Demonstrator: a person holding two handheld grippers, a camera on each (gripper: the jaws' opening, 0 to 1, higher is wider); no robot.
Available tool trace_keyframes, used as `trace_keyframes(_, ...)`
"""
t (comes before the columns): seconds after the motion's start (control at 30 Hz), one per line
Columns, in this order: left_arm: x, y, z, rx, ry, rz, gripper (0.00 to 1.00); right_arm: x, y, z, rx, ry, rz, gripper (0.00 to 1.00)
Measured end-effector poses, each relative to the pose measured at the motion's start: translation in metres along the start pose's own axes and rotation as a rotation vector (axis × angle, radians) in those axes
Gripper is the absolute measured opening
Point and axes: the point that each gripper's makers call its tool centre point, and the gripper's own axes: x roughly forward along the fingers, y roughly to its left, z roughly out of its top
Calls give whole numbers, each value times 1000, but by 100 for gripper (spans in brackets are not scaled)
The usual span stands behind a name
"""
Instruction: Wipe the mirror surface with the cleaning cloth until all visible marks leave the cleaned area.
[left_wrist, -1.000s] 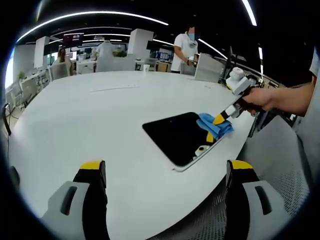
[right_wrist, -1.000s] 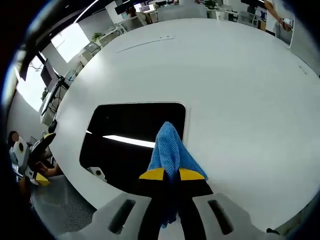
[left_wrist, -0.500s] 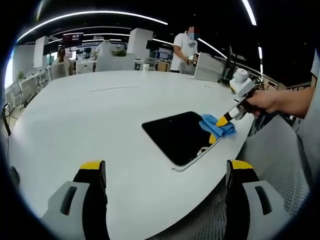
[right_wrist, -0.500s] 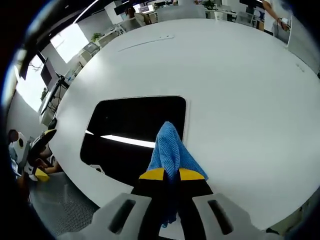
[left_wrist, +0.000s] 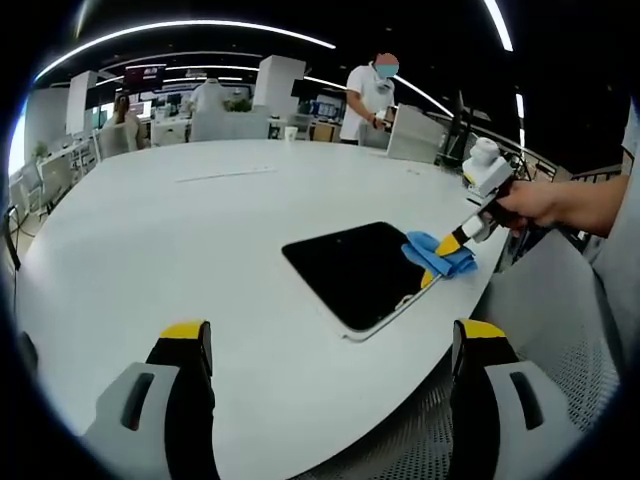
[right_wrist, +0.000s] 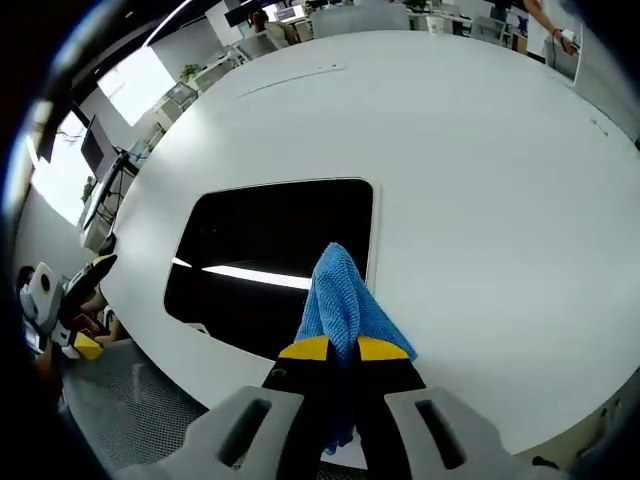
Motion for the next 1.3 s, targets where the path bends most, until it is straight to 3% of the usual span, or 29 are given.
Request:
trace_keyframes(0.67,0,0,1,-4,-6,-3,99,4,16,3,-15,16,0,2)
trace_keyframes(1.3,0,0,3,-17,-21,-4,99,17,55,10,-30,33,36,2)
